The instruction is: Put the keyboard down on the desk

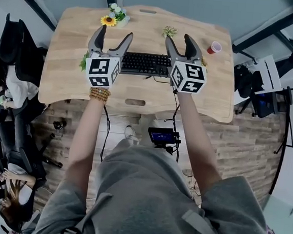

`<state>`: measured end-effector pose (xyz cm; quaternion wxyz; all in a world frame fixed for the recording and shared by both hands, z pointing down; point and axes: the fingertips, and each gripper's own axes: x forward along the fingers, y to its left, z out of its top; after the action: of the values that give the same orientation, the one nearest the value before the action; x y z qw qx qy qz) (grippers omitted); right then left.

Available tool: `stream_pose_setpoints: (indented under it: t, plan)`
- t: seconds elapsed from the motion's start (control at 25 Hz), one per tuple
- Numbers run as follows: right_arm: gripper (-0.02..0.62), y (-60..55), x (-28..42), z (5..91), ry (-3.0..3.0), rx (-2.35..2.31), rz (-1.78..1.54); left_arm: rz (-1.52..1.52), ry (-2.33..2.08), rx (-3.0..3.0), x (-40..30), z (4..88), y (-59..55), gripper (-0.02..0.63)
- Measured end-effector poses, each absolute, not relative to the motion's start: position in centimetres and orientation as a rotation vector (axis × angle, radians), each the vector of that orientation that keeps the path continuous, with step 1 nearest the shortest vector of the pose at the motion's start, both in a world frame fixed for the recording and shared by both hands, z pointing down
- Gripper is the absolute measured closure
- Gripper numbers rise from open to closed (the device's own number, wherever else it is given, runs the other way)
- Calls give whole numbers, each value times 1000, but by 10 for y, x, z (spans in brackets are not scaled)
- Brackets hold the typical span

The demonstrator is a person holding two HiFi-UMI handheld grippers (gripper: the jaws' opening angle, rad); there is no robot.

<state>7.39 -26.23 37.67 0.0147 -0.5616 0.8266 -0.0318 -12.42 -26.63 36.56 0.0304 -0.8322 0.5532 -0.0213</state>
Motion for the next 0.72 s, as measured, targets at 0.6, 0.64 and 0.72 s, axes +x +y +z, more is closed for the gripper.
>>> stream_pose_setpoints:
  t: [0.6, 0.64, 0.72]
  plan:
    - [318, -188, 30, 315, 2591, -1670, 225, 67, 1650, -2482, -114, 310, -202, 213]
    - [318, -184, 28, 315, 2590, -1668, 230, 70, 1645, -2482, -113, 310, -198, 213]
    - [318, -176, 24, 317, 2590, -1665, 232, 68, 1639, -2486, -111, 312, -192, 213]
